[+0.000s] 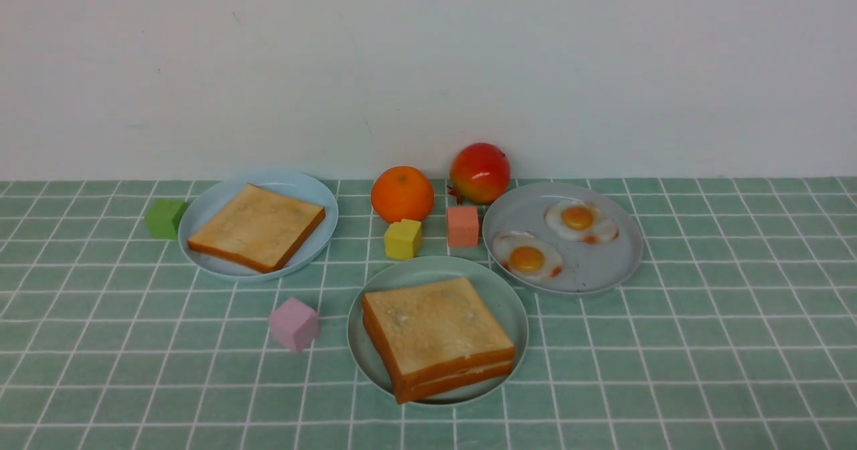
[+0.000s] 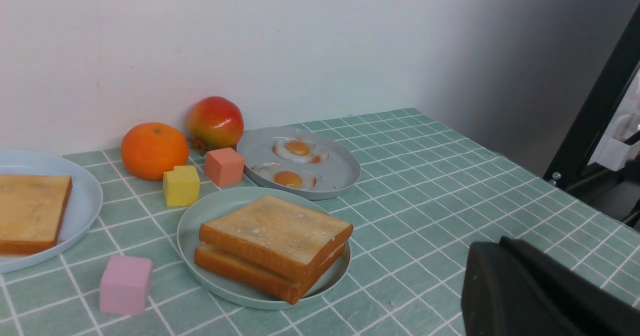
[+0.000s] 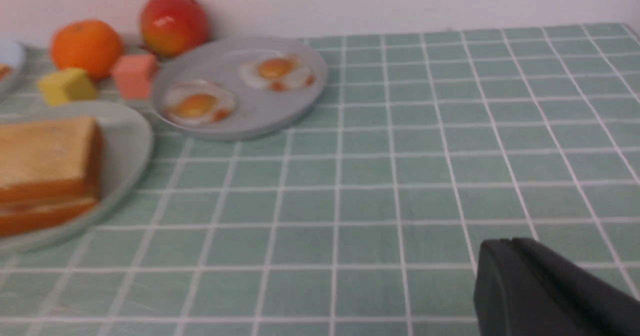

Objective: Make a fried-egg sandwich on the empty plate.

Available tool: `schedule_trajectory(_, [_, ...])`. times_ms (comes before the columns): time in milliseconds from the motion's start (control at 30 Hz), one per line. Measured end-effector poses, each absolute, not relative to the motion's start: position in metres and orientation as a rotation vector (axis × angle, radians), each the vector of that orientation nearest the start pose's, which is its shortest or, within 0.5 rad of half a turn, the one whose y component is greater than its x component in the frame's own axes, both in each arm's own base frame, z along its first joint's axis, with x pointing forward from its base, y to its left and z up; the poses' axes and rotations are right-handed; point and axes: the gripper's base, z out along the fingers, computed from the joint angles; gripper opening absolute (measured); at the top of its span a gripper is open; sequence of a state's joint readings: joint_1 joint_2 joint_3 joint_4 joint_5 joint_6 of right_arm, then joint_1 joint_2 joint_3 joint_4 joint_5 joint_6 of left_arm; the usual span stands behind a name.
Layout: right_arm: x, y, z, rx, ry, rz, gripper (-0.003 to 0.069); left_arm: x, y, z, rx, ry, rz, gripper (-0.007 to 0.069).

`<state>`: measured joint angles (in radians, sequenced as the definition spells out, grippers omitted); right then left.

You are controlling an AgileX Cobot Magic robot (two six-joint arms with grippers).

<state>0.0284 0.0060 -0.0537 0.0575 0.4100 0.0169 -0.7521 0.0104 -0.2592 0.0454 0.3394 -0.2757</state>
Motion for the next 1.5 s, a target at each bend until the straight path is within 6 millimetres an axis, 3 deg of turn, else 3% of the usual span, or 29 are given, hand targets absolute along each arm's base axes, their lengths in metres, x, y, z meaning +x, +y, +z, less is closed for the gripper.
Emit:
schedule_trajectory(33, [0.052,0.003,0.181,0.026,1.862,0.088,-0.0015,0.029,-0.025,0.268,0.405,1.574,-0.755,-0.0009])
schedule_trajectory(100, [0.052,0.003,0.174,0.023,1.878,0.081,-0.0015,0.029,-0.025,0.268,0.405,1.574,-0.756,-0.0007])
schedule_trajectory(1167, [0.052,0.002,0.174,0.008,1.876,0.058,0.0,0.03,-0.024,0.267,0.412,1.564,-0.702,0.0019])
schedule_trajectory(1333, [0.052,0.002,0.174,0.008,1.876,0.058,0.0002,0.034,-0.015,0.268,0.215,1.563,-0.502,-0.0013])
schedule_trajectory(1500, [0.052,0.002,0.174,0.008,1.876,0.058,0.0006,0.043,-0.006,0.247,-0.032,1.624,-0.269,-0.0013])
